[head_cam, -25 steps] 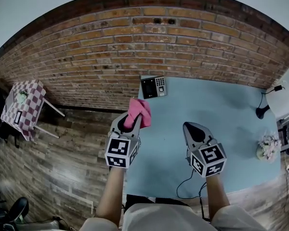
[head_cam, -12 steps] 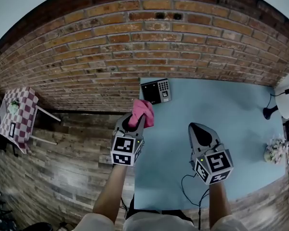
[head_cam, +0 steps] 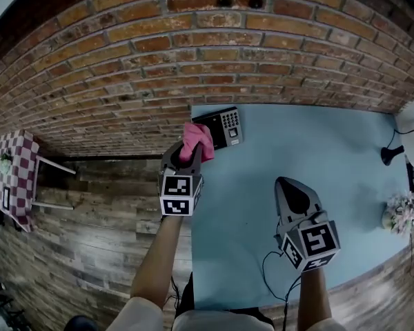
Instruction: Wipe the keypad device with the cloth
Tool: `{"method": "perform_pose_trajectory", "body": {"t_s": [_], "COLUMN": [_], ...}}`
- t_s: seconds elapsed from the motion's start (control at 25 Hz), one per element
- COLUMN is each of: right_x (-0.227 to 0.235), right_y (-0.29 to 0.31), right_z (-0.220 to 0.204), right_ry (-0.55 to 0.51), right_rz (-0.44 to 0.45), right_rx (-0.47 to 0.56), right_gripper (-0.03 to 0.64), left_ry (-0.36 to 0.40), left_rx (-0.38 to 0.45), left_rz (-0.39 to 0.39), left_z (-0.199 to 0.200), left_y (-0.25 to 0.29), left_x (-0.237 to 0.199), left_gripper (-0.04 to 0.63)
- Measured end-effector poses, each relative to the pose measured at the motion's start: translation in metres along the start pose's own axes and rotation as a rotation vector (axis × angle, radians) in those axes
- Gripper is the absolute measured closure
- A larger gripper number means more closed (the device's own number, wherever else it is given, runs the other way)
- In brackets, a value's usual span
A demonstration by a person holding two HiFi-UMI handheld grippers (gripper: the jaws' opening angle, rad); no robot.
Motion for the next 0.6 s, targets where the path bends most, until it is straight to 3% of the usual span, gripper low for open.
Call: {"method": "perform_pose_trajectory", "body": {"t_s": [0.36, 0.6], "right_x": [-0.002, -0.004], "right_y": [0.014, 0.019], "right_z": [-0.028, -0.039], "right_ry": [0.029, 0.037], "right_rz": [-0.007, -0.003], "right_rx": [-0.054, -0.074], "right_gripper": [0.612, 0.612], "left_ry": [-0.015, 0.044], "left_rx": [0.022, -0.05], "left_rz": [0.046, 0.011], "left_z": [-0.016, -0.039], "left_y": [0.053, 0.068], "left_x": [-0.027, -0.018], "left_gripper": [0.463, 0.463]}}
Point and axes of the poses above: the fingertips, and each gripper's own axes: y forward along the fingers, x to its right, z out of its top, the point moved 4 cm from there along -y, backward along the fingers, and after that the axes turned 13 degrees about x, right-handed, at the moved point
